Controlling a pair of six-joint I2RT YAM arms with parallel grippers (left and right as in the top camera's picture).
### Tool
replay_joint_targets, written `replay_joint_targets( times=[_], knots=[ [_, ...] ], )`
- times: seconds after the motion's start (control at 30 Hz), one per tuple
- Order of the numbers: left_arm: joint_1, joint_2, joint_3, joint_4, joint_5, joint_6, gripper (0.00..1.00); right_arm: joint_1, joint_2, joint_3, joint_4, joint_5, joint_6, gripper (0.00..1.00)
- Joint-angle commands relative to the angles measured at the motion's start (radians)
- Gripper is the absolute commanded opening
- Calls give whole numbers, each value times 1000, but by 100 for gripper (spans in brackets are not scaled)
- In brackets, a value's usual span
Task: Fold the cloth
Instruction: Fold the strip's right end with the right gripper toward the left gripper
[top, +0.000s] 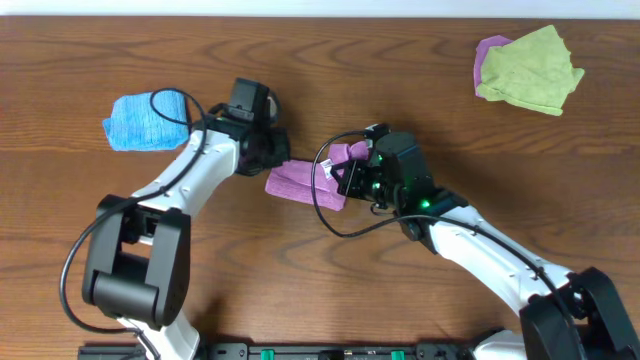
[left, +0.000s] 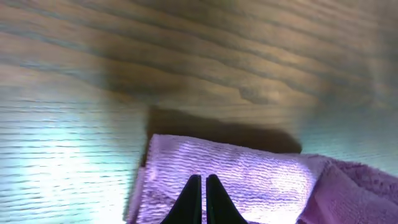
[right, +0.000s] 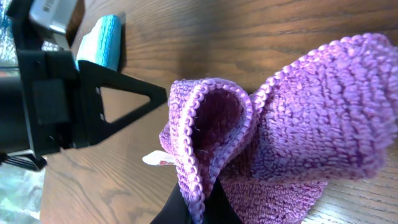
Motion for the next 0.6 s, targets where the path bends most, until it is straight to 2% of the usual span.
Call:
replay_joint_targets(
  times=[0.0,0.23,0.57],
  knots=[
    [23,-37,-10,-12,-14,16,6,22,9,37,1,18,-24,1],
    [48,-74,-10,-27,-14,32,6,50,58,96,-12,18,-48,1],
    [98,-101,-10,-72,-14,32,6,87,198,292,-158,18,-145,1]
  ],
)
